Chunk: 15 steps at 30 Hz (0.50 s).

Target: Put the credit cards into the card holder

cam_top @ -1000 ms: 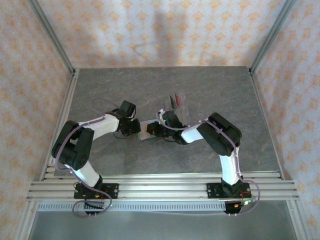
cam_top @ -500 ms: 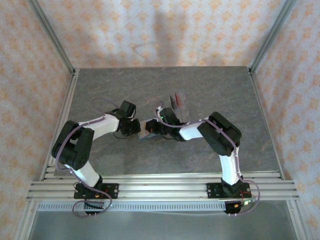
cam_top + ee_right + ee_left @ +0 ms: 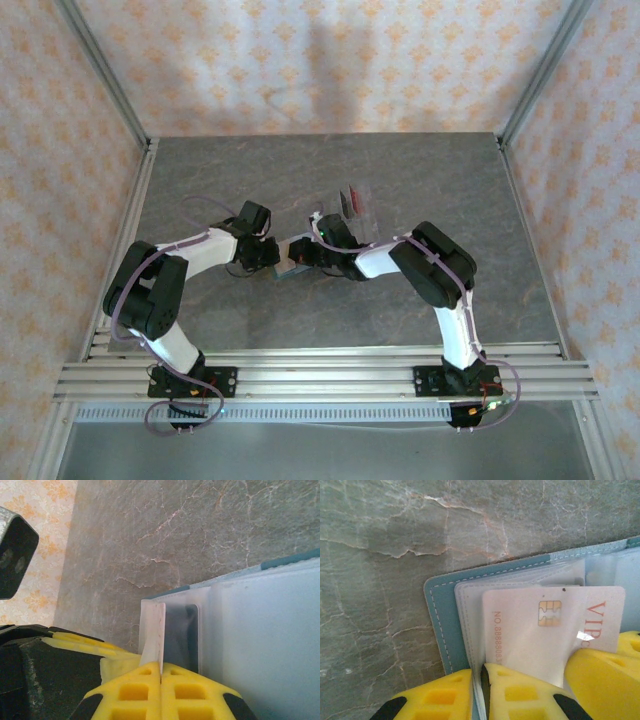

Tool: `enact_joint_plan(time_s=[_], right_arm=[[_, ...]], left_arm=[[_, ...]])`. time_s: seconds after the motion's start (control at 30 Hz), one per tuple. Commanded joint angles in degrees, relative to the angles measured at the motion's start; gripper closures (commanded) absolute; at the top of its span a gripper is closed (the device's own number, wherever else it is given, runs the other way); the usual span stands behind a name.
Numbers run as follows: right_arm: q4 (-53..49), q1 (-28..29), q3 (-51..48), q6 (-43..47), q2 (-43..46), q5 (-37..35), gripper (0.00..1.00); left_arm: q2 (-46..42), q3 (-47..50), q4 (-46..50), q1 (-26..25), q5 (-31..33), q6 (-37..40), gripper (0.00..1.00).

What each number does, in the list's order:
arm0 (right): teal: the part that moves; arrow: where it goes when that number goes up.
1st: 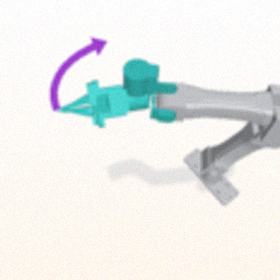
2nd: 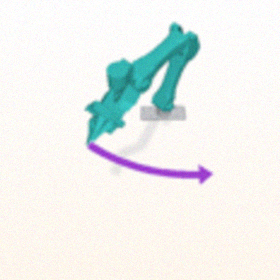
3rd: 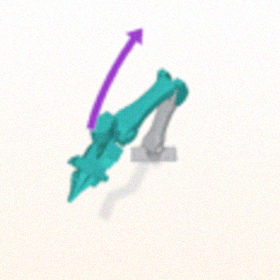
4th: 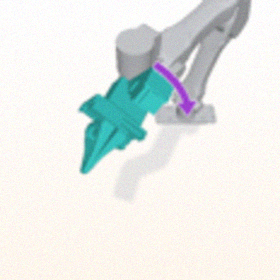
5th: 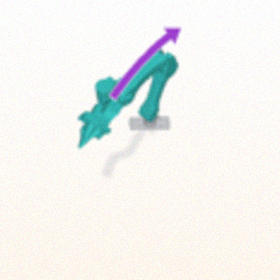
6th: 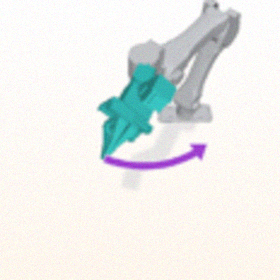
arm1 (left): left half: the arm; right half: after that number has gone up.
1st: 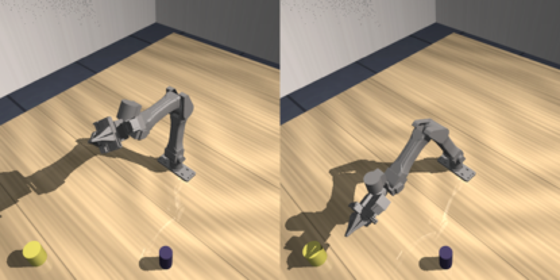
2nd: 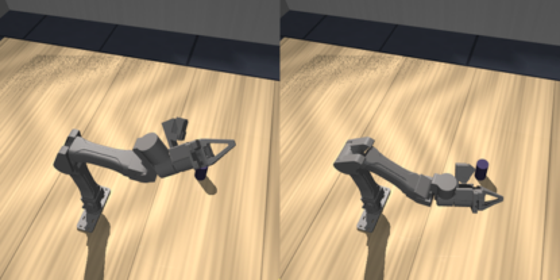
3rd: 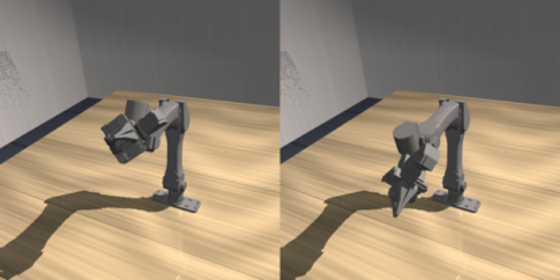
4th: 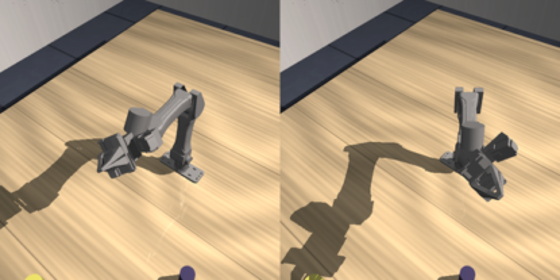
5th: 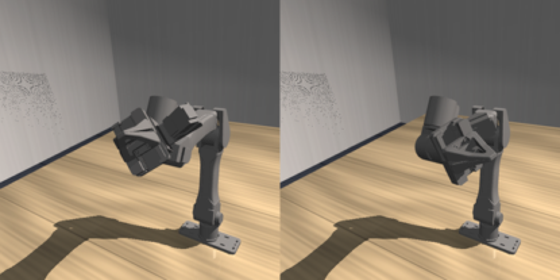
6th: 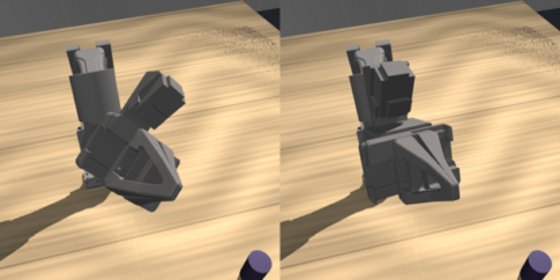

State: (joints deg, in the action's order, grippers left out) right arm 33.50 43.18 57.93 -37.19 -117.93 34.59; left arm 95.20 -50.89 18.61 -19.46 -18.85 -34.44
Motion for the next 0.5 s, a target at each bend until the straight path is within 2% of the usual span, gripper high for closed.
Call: enact_joint_plan(time_s=[0.0, 0.1, 0.27, 0.47], right_arm=[[-1.9, 1.1, 0.4, 1.7, -2.9, 1.3, 1.00], [-2.4, 1.1, 0.3, 1.8, -2.8, 1.3, 1.00], [-2.4, 0.6, -0.4, 1.5, -2.7, 1.6, 0.99], [-3.0, 0.2, -0.2, 1.7, -2.6, 3.3, 0.98]], left_arm=[[1.1, 1.2, 0.7, -1.0, -3.5, -0.5, 0.84], [-0.2, 0.7, 1.3, -0.7, -3.6, -1.5, 0.82], [-5.0, 1.8, 3.3, 2.9, -2.6, -3.3, 0.78], [-7.5, 2.6, 4.2, 5.6, -2.9, -4.5, 0.82]])
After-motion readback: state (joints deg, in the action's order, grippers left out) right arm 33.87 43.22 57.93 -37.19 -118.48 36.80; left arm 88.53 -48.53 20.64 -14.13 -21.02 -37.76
